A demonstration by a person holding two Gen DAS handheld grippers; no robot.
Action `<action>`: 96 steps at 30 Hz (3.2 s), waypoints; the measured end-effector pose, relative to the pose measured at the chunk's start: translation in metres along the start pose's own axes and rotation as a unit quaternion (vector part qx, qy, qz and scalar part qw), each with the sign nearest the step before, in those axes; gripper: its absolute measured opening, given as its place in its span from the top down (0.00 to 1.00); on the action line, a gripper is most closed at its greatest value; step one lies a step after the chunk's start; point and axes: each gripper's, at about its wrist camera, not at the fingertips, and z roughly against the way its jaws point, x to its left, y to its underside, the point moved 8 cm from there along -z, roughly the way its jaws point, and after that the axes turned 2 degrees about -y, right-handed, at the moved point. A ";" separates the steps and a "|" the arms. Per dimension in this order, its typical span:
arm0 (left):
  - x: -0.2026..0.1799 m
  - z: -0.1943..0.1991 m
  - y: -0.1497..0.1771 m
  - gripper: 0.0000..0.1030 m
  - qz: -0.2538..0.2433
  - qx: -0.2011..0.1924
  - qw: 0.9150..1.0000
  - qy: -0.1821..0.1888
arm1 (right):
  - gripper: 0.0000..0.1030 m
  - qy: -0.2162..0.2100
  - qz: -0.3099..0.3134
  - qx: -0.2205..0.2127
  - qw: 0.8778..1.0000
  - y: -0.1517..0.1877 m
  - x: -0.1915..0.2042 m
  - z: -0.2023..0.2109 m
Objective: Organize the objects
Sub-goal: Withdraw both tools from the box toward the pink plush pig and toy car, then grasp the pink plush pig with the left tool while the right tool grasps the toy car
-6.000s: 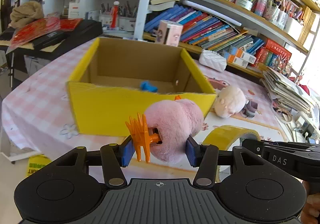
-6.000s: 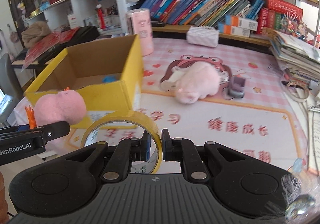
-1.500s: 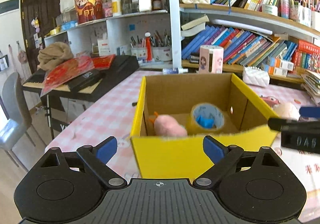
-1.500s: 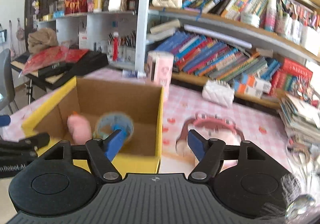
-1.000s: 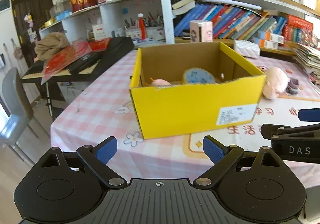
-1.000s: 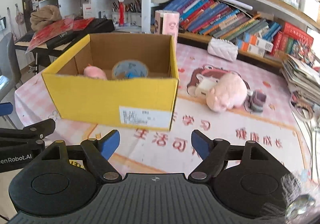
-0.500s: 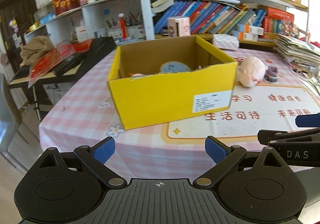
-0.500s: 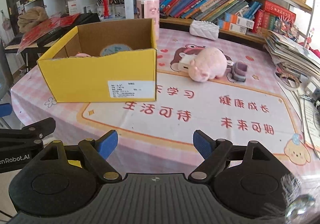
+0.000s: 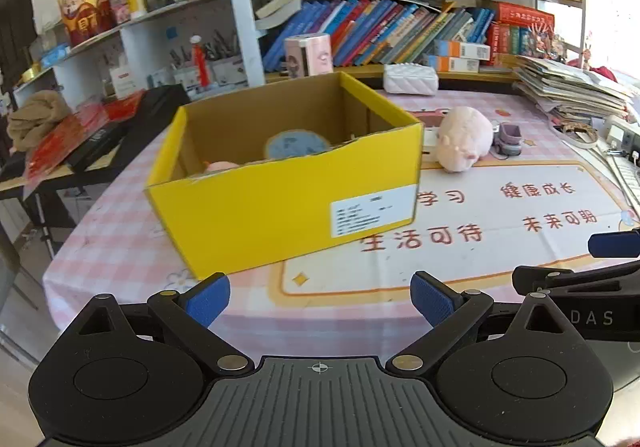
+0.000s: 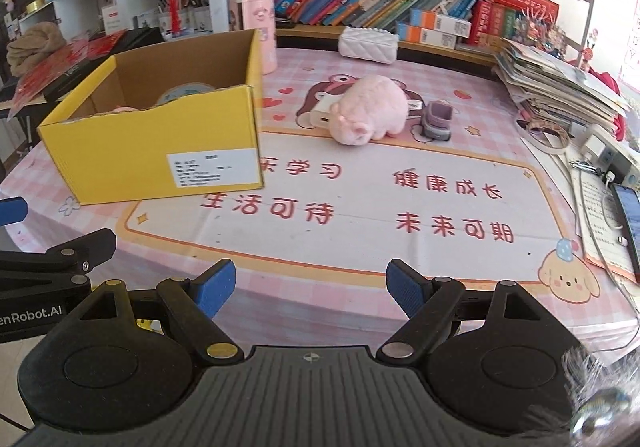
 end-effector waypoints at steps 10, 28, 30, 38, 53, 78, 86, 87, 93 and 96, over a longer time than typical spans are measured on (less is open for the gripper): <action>-0.033 -0.017 -0.017 0.04 -0.016 0.001 1.000 0.014 | 0.21 0.010 -0.015 0.011 1.000 -0.009 -0.036 -0.014; -0.077 -0.057 -0.055 0.04 -0.003 0.006 1.000 0.020 | 0.22 0.005 0.000 0.018 1.000 -0.050 -0.084 -0.051; -0.083 -0.060 -0.059 0.05 0.000 0.003 1.000 0.024 | 0.24 0.002 0.002 0.016 1.000 -0.056 -0.089 -0.055; -0.108 -0.073 -0.075 0.05 -0.005 -0.002 1.000 0.031 | 0.29 -0.003 0.006 0.014 1.000 -0.072 -0.112 -0.071; -0.139 -0.095 -0.091 0.06 0.006 0.008 1.000 0.024 | 0.32 -0.020 0.013 0.016 1.000 -0.091 -0.148 -0.094; -0.171 -0.132 -0.107 0.34 0.010 0.013 1.000 0.003 | 0.37 -0.056 0.016 0.000 0.998 -0.125 -0.177 -0.113; -0.173 -0.155 -0.112 0.34 0.025 0.024 0.999 -0.014 | 0.37 -0.068 0.017 -0.005 0.998 -0.141 -0.176 -0.123; -0.175 -0.157 -0.115 0.34 0.025 0.020 0.999 -0.012 | 0.37 -0.069 0.016 -0.007 0.997 -0.142 -0.176 -0.123; -0.190 -0.179 -0.129 0.28 -0.010 0.017 1.000 -0.007 | 0.37 -0.061 0.008 -0.018 0.998 -0.157 -0.188 -0.130; -0.197 -0.195 -0.134 0.23 -0.029 0.022 0.999 -0.008 | 0.37 -0.053 -0.002 -0.018 0.998 -0.164 -0.195 -0.139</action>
